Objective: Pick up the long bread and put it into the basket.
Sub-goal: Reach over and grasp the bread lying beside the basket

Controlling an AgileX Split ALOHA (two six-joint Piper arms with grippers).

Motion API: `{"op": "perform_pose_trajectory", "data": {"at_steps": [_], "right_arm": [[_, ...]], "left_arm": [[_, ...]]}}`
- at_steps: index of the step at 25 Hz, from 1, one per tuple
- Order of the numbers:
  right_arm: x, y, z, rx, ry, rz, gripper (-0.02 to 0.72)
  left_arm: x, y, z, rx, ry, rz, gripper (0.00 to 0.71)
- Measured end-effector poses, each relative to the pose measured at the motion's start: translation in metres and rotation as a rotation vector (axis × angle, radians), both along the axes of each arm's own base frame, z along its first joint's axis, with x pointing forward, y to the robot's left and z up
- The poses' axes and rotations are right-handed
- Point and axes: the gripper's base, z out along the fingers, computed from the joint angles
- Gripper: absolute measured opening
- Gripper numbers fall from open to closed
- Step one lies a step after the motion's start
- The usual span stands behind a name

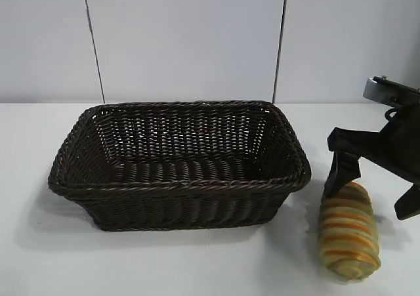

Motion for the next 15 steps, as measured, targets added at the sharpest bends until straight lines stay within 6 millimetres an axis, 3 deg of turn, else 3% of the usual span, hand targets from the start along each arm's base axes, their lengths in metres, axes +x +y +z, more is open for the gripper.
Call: {"op": "perform_pose_trajectory", "data": {"at_steps": [5,9,13,15], "right_arm": [[0.0001,0.0018,-0.0006,0.005,0.000,-0.003,0.391],[0.0002,0.0017,-0.0005,0.006,0.000,-0.006,0.278],[0.0002,0.0017,-0.0005,0.006,0.000,-0.007,0.098],[0.0001,0.0017,-0.0006,0.006,0.001,-0.007,0.080]], "left_arm": [[0.0000,0.0000,0.0000,0.000,0.000,0.000,0.685],[0.0001,0.0000,-0.0003,0.000,0.001,0.000,0.685],[0.0001,0.0000,-0.0003,0.000,0.001,0.000,0.685],[0.0001,0.0000,-0.0003,0.000,0.001,0.000,0.685]]}}
